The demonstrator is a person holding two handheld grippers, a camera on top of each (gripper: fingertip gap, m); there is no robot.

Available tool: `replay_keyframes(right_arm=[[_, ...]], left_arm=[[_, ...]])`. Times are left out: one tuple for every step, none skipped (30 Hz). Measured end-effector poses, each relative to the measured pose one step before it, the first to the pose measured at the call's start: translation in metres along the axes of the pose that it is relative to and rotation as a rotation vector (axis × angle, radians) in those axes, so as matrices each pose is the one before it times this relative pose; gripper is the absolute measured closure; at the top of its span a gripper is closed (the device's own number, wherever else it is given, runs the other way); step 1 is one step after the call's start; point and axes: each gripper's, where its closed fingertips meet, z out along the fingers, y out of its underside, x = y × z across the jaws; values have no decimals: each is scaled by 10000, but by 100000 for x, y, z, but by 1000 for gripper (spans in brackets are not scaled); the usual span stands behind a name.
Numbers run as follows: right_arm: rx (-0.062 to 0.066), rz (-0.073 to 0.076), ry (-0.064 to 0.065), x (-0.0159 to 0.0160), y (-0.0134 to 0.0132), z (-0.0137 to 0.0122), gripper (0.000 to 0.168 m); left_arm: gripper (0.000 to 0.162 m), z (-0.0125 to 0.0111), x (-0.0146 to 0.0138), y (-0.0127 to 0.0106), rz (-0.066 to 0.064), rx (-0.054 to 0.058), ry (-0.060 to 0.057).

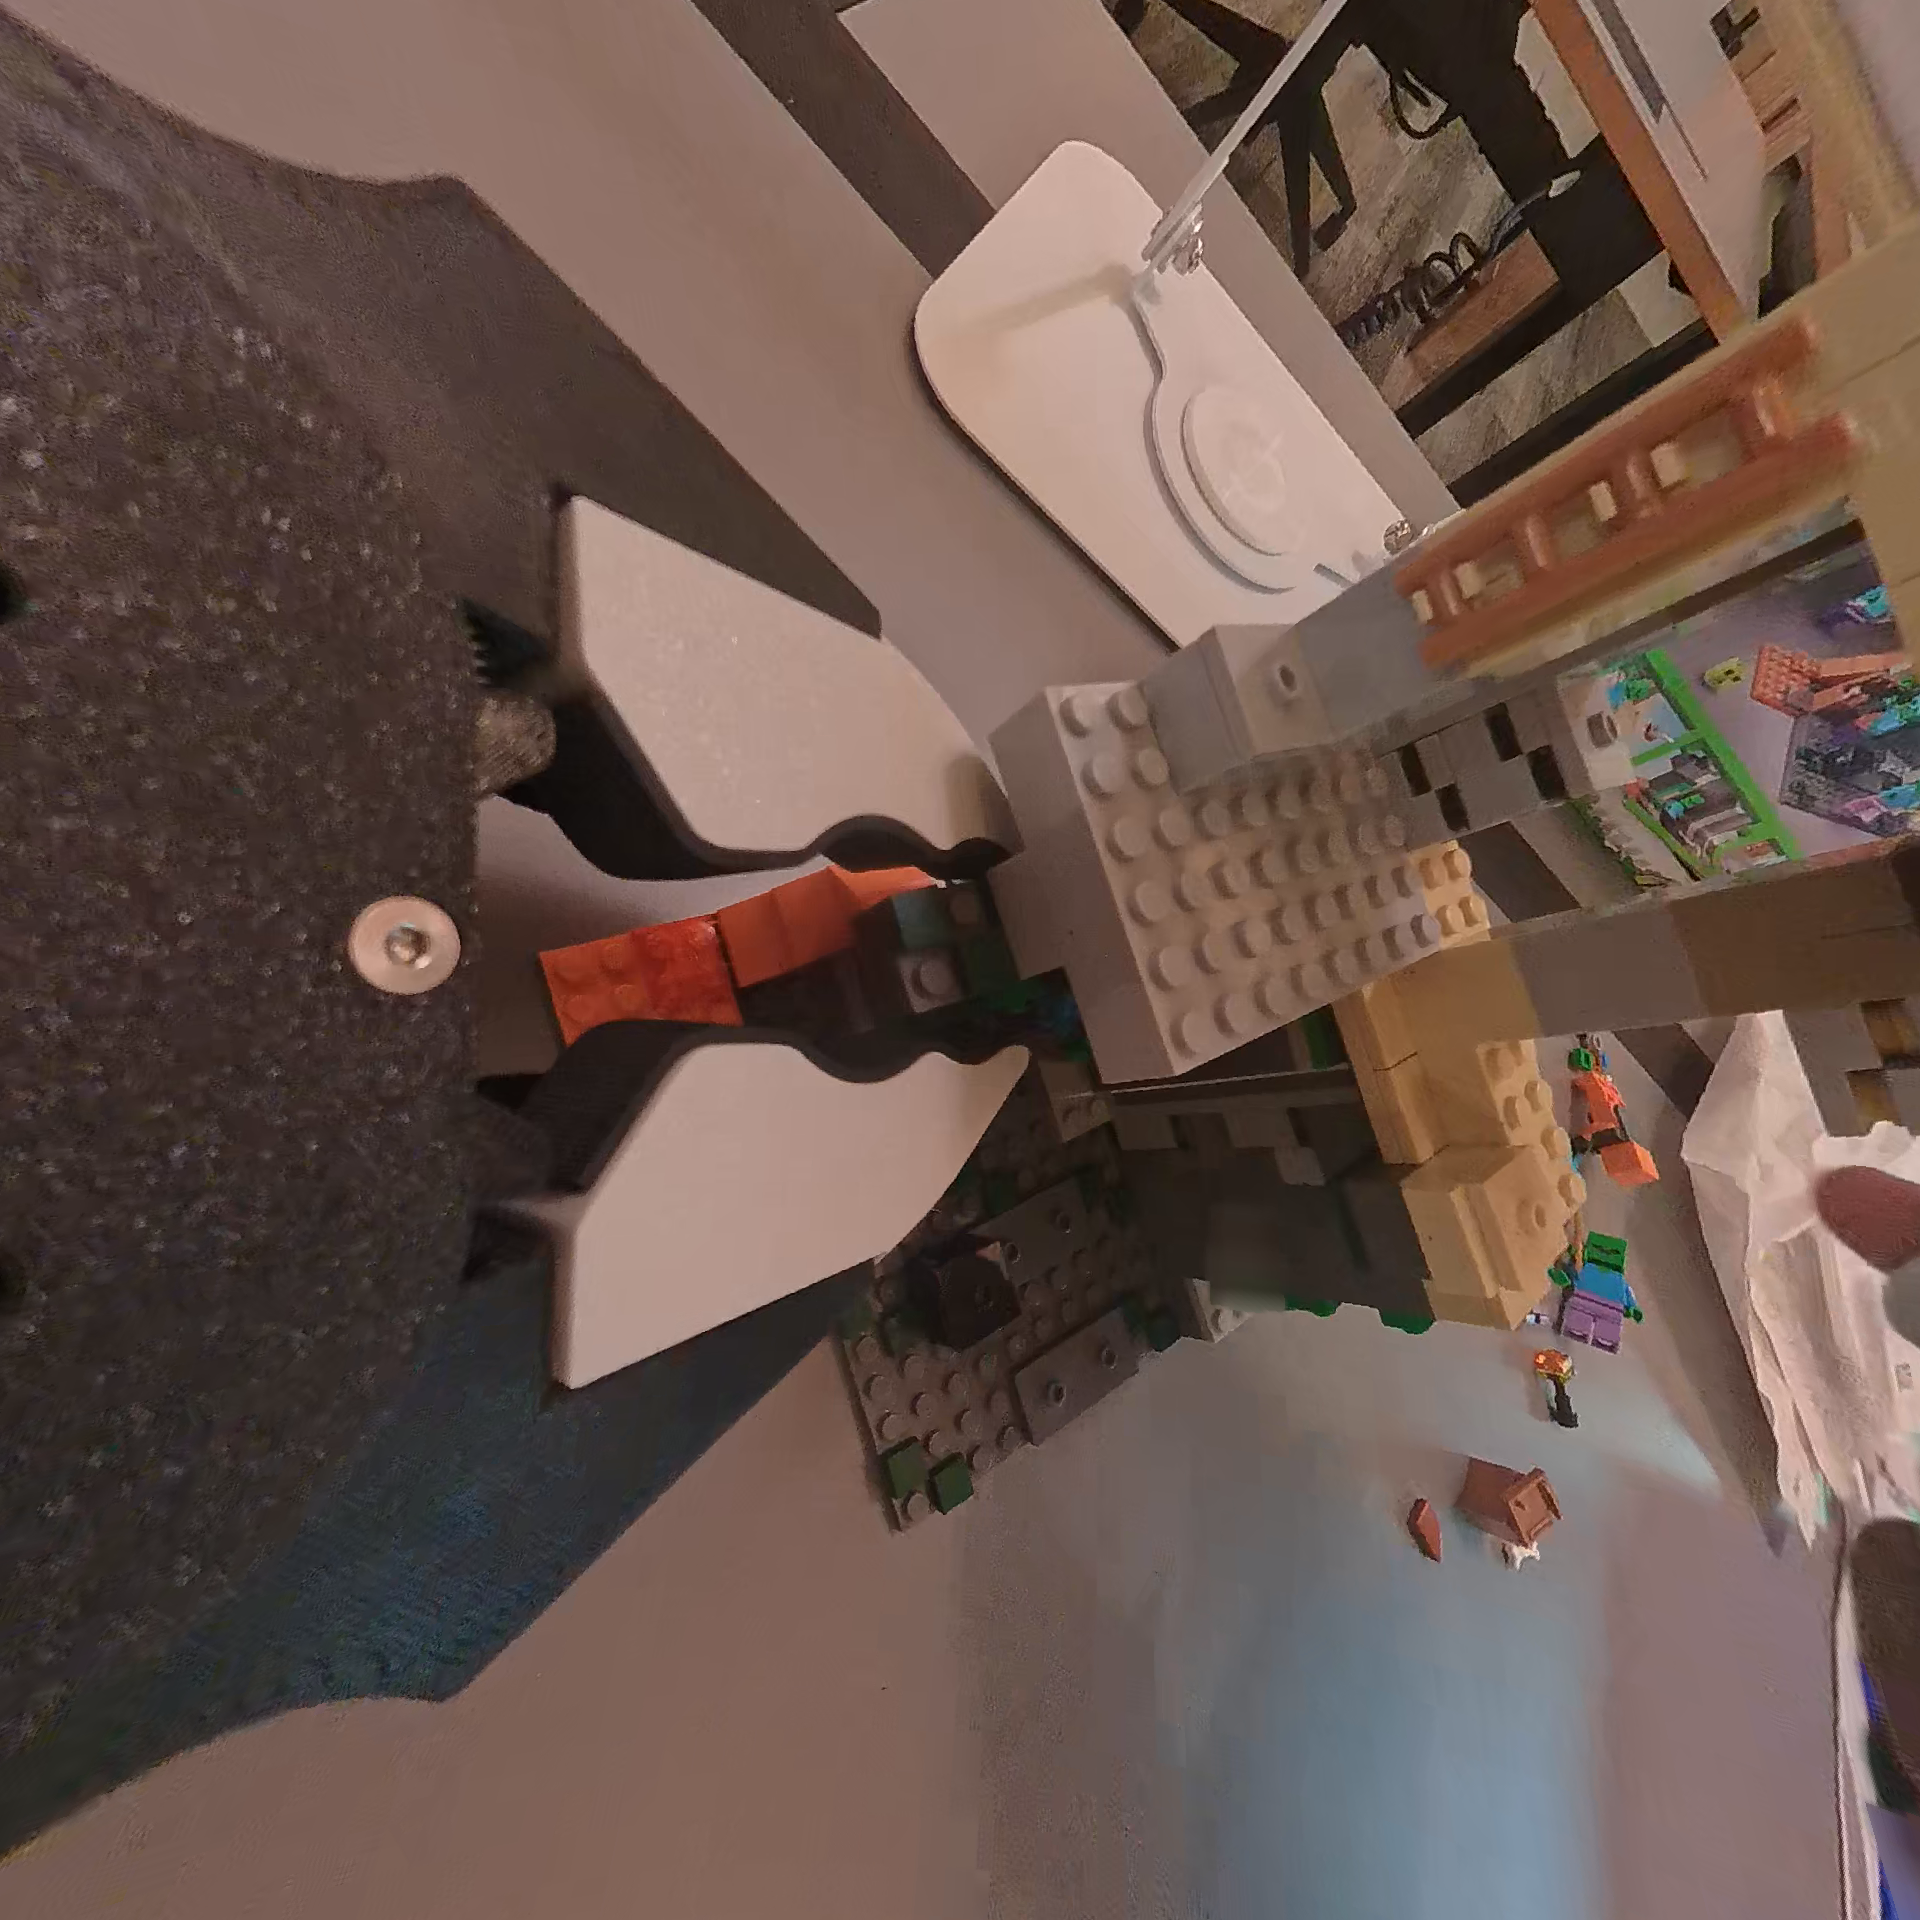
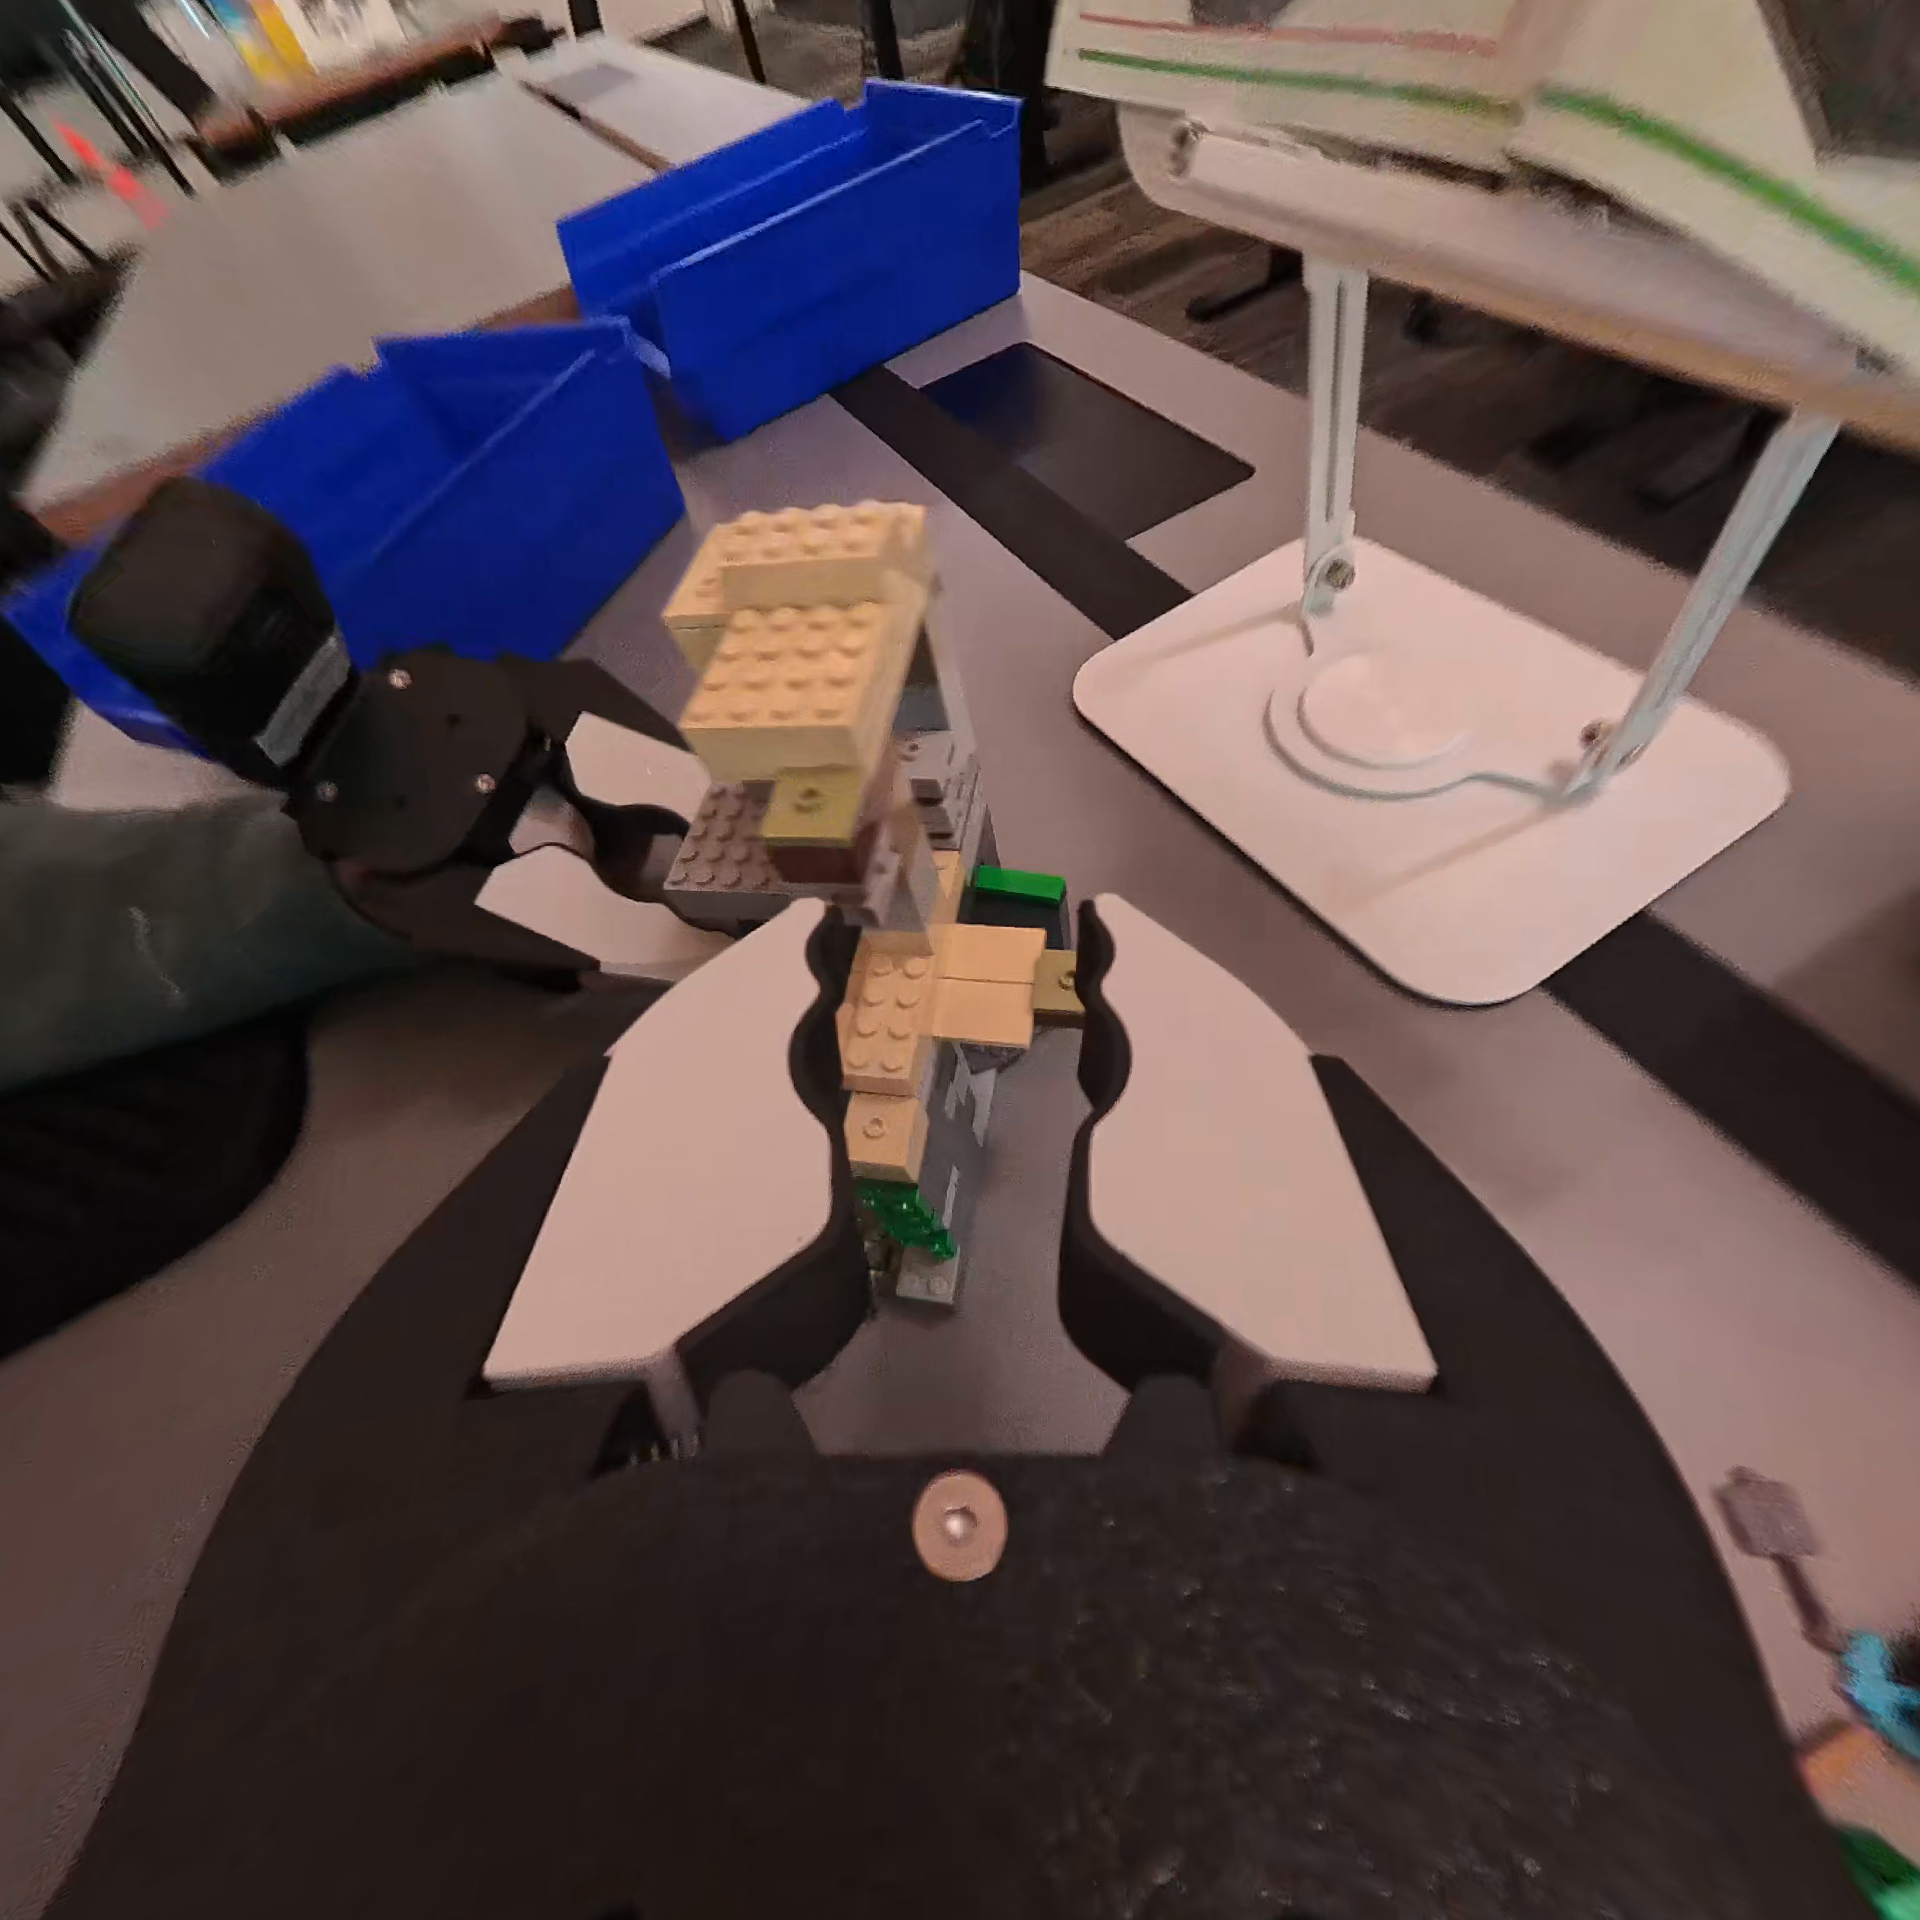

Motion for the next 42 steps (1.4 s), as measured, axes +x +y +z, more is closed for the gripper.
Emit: replay_keyframes(right_arm=[[-25, -509, 270, -526, -441, -72, 125], [-3, -445, 242, -514, -559, -36, 125], [-15, -390, 227, -438, -634, -13, 125], [-36, -335, 210, -356, -712, 28, 125], [-64, -242, 135, -318, -741, 94, 125], [-109, -98, 48, -283, -703, 193, 124], [-154, 28, 22, -183, -623, 290, 123], [-217, 83, 23, -102, -472, 391, 121], [-302, 118, 19, -54, -279, 465, 119], [-291, 166, 11, -17, -198, 504, 116], [-190, 210, -18, 1, -222, 493, 113], [-150, 270, -18, 67, -178, 490, 113], [-160, 262, 15, 189, -54, 466, 114], [-140, 178, 43, 248, 1, 404, 114], [-128, 154, 57, 267, 76, 353, 115], [-79, 182, -6, 180, 61, 269, 117], [5, 196, -129, -12, -27, 168, 118], [2, 161, -227, -180, 0, 78, 126], [-9, 85, -130, -109, 28, 15, 134], [-17, -4, 52, 66, 15, -35, 134], [-40, -36, 74, 79, 32, -62, 134], [-38, -25, 79, 93, 37, -57, 134], [-9, -58, 96, 141, 37, -55, 134], [13, -72, 92, 162, 54, -70, 134], [18, -38, 35, 118, 42, -82, 135], [24, 16, -18, 65, 53, -92, 135], [44, 14, -16, 53, 42, -81, 135], [58, 8, 10, 57, 35, -65, 135], [48, 37, -31, -29, 30, -65, 135], [26, 41, -89, -158, 40, -49, 135], [13, -10, -35, -129, 44, -44, 135], [6, -45, 31, -45, 35, -38, 135], [7, -6, 21, -40, 10, -28, 135], [16, 34, -21, -69, 3, -3, 135], [10, 33, -39, -76, 19, -4, 135], [6, 8, -18, -75, 15, -4, 135], [13, -21, 34, -26, 11, -15, 135], [14, -10, 25, -4, 9, -23, 135], [8, 31, -17, -37, 23, -25, 135], [7, 29, -22, -14, 28, -72, 135], [15, 51, -84, -58, 52, -90, 135], [17, 122, -157, -126, 56, -65, 135]], left_arm=[[135, -10, 17, -7, 17, 3, -10], [135, -11, 24, -10, 30, 0, -19], [135, -7, 4, -13, 48, -4, -40], [134, -24, 23, -23, 66, 6, -40], [134, -26, 13, -39, 79, 23, -41], [133, -28, 51, -45, 70, 30, -12], [133, -88, 103, -157, 0, 105, 58], [133, -110, 142, -189, -127, 103, 137], [133, -89, 149, -111, -173, 58, 162], [133, -83, 4, -83, -102, 57, 38], [133, -85, 8, -36, 9, 31, 16], [133, -93, -15, -15, 25, 9, -9], [133, -104, 23, -28, 3, 21, 30], [132, -117, -11, -57, -36, 46, 30], [132, -135, 16, -58, -73, 50, 62], [130, -159, -2, -15, -95, 25, 77], [127, -170, 31, 51, -95, -20, 90], [126, -224, 50, -19, -72, 13, 98], [125, -303, -7, -185, -38, 87, 48], [124, -324, -66, -206, -25, 39, 21], [124, -357, -126, -287, -11, 60, 1], [125, -285, -143, -260, -45, 9, 13], [126, -179, -144, -243, -59, -37, 27], [125, -51, -169, -294, -35, -20, 1], [126, -80, -150, -604, 2, 161, -15], [129, -30, -49, -237, -45, -172, 78], [127, 22, 126, 28, -69, -380, 244], [127, -44, -105, -99, -134, -286, 89], [125, -150, -655, -709, -71, 229, -338], [126, -148, -562, -1159, -11, 551, -307], [126, 40, -223, -918, -138, 297, -75], [124, 245, -127, -667, -155, 69, -39], [121, 339, -197, -750, -43, 155, -169], [119, 422, -193, -798, 82, 213, -251], [116, 515, -216, -709, 207, 199, -320], [115, 565, -258, -500, 322, 128, -395], [116, 573, -223, -226, 387, 20, -368], [121, 547, 152, 143, 382, -159, -128], [134, 368, 326, 71, 271, -50, -43], [139, 129, -309, -7, 148, 58, -432], [139, -52, 94, -57, 115, 138, -4], [139, -142, 186, -20, -276, 94, 151]])
